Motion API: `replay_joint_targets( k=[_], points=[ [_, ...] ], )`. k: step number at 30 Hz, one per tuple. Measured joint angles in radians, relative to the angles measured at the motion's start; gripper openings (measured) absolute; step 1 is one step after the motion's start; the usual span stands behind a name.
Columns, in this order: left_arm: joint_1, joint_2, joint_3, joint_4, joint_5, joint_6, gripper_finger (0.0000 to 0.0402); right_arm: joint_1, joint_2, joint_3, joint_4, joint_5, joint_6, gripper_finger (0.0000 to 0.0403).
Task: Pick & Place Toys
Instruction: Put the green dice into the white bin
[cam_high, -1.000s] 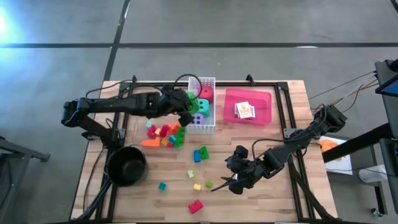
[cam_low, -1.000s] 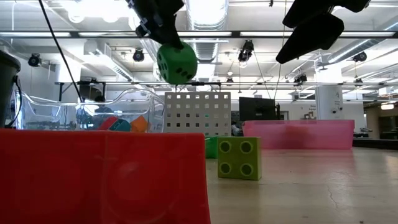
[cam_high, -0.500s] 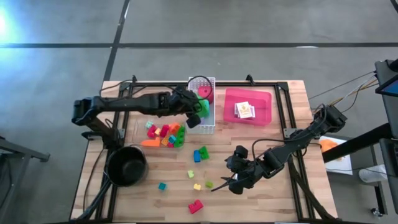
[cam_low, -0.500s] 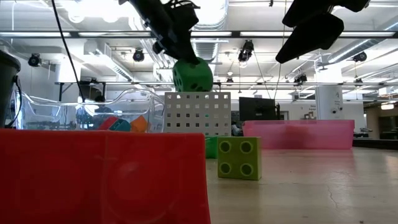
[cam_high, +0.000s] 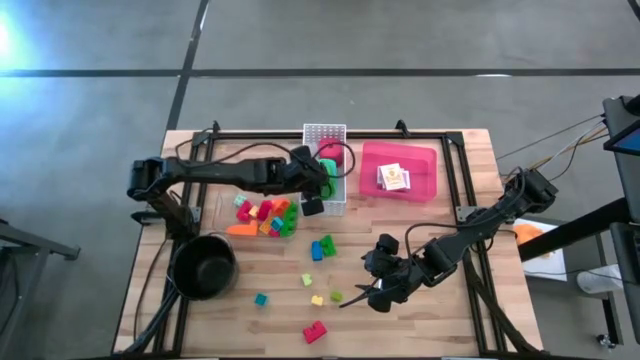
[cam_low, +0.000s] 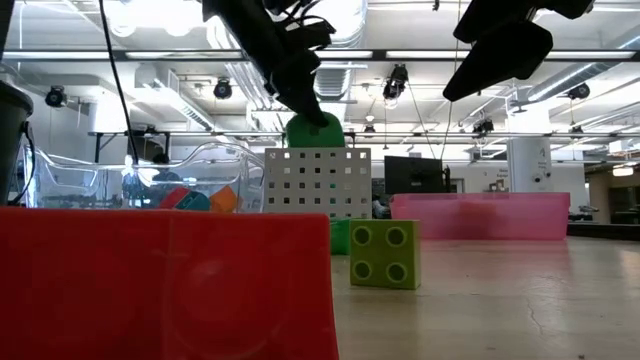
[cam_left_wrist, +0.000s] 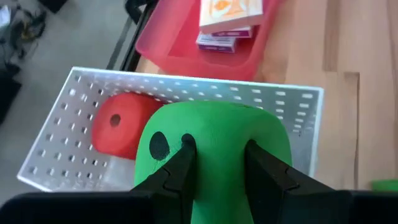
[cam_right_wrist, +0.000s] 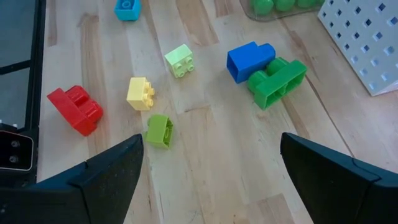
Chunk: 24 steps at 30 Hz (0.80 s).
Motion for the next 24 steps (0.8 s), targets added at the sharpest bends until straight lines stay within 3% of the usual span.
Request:
replay_joint_targets(
  k=[8, 24],
  points=[
    [-0.052, 0.018, 0.0, -0.006, -0.071, 0.163, 0.0105, 0.0, 0.0, 0.0, 0.0, 0.0, 0.0, 0.0371],
    [-0.079, 0.019, 0.0, -0.043, -0.113, 0.162, 0.0114, 0.0, 0.0, 0.0, 0.0, 0.0, 0.0, 0.0371]
  ],
)
